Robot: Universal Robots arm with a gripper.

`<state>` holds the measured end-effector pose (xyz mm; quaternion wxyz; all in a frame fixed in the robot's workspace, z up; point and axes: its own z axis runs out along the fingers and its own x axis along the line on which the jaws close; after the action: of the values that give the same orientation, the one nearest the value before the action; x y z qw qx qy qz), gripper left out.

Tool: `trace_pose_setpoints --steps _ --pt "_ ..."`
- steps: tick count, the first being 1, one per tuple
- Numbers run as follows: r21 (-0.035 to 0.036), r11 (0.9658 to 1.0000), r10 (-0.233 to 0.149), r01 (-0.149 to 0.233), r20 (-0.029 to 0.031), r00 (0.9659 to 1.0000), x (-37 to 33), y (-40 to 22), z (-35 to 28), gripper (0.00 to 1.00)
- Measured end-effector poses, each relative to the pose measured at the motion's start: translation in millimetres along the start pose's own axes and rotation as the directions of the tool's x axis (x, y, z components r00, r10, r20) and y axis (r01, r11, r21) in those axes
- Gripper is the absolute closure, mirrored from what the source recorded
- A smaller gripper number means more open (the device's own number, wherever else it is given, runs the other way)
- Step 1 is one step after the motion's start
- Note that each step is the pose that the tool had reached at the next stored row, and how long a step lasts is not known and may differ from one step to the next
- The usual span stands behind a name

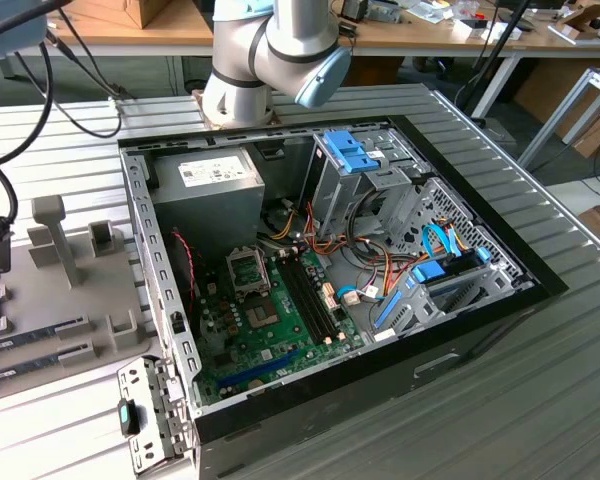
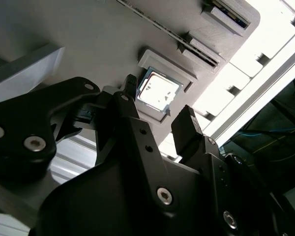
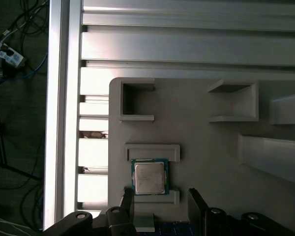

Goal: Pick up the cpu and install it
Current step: 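Pick up the cpu and move it towards the insertion slot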

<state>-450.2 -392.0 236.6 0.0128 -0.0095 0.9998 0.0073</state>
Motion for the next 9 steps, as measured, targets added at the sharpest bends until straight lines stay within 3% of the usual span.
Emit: trace_pose_setpoints --steps 9 --pt "0.0 1.0 0.0 0.0 0.0 1.0 0.1 0.0 3.3 0.44"
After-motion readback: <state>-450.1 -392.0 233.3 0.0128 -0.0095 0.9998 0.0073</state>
